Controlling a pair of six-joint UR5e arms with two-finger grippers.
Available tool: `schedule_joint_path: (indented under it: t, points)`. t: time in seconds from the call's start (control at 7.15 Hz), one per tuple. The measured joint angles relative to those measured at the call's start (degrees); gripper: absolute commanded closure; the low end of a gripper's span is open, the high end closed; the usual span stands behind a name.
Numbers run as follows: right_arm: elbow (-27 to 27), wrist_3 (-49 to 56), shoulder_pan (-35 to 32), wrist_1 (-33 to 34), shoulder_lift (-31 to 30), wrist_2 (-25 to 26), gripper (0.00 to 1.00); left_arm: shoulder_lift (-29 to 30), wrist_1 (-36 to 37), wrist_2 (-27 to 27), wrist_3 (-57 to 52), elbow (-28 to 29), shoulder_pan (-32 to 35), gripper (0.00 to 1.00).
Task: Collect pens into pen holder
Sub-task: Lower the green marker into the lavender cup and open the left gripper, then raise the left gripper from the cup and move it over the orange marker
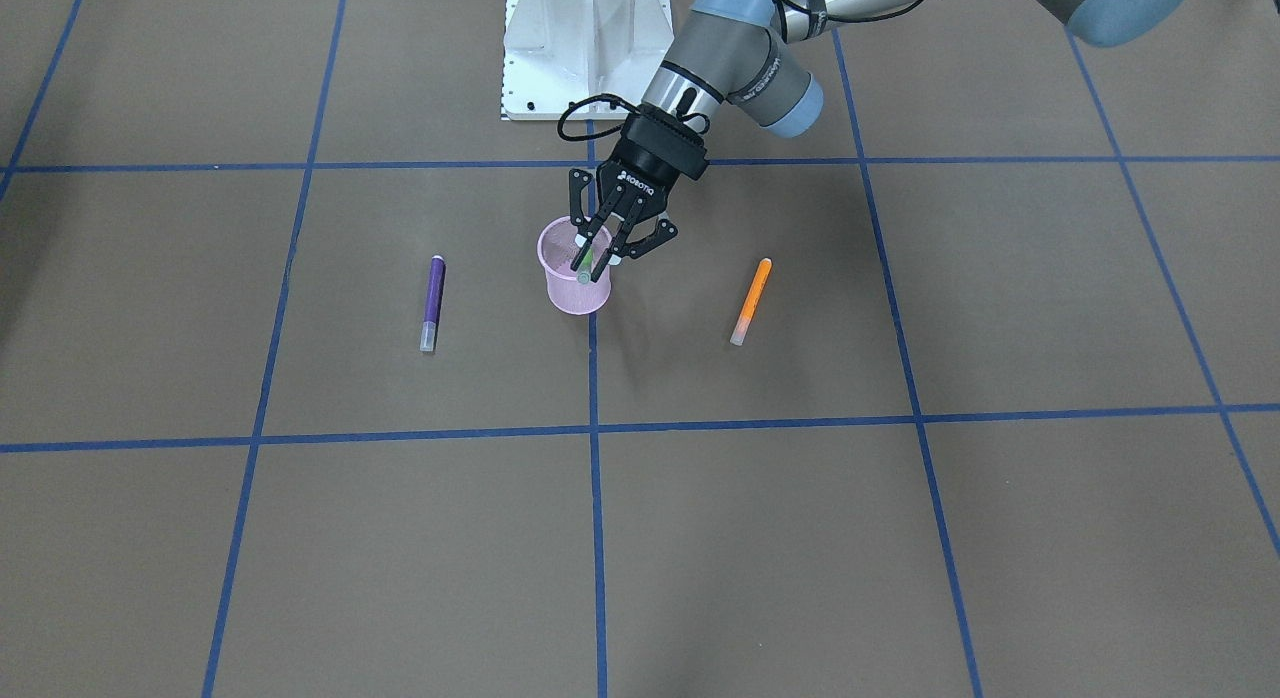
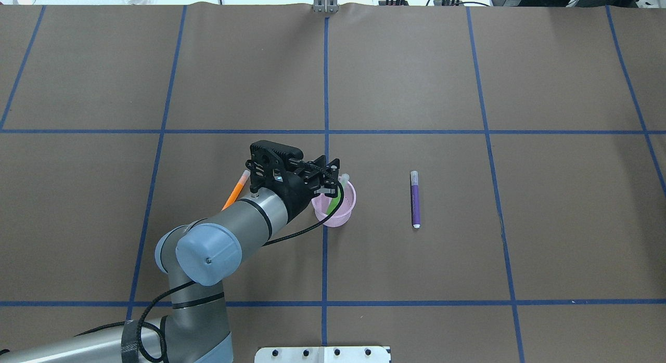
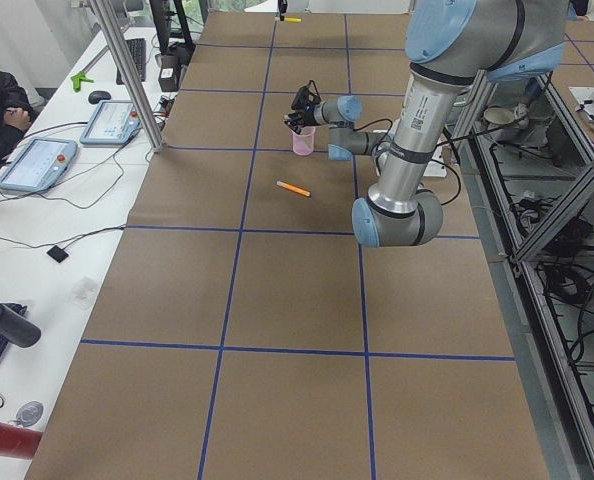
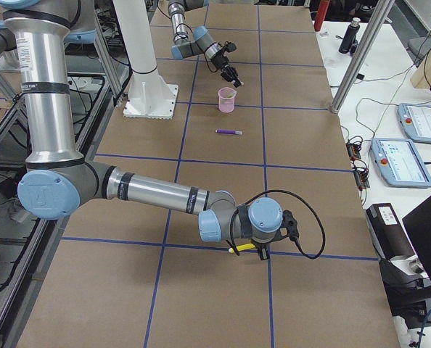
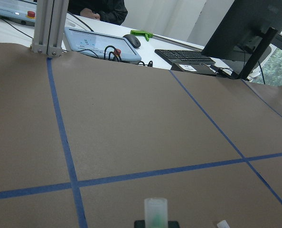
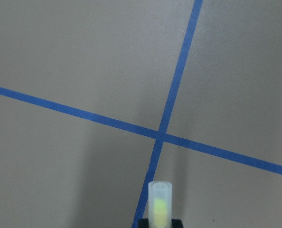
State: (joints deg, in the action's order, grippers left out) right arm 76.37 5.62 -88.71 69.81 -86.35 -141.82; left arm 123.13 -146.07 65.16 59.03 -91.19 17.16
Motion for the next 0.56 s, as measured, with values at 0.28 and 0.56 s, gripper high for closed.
schedule_joint_path:
  t: [0.28, 0.56]
  points:
    - [2.88, 0.01, -1.37, 1.74, 0.09, -2.47, 1.00, 0.20, 0.07, 0.43, 0.02, -0.48, -0.02, 0.24]
    - [8.80, 0.01, -2.17, 8.94, 0.57, -3.61, 1.00, 0.21, 0.17, 1.02, -0.27, -0.73, 0.16, 0.18]
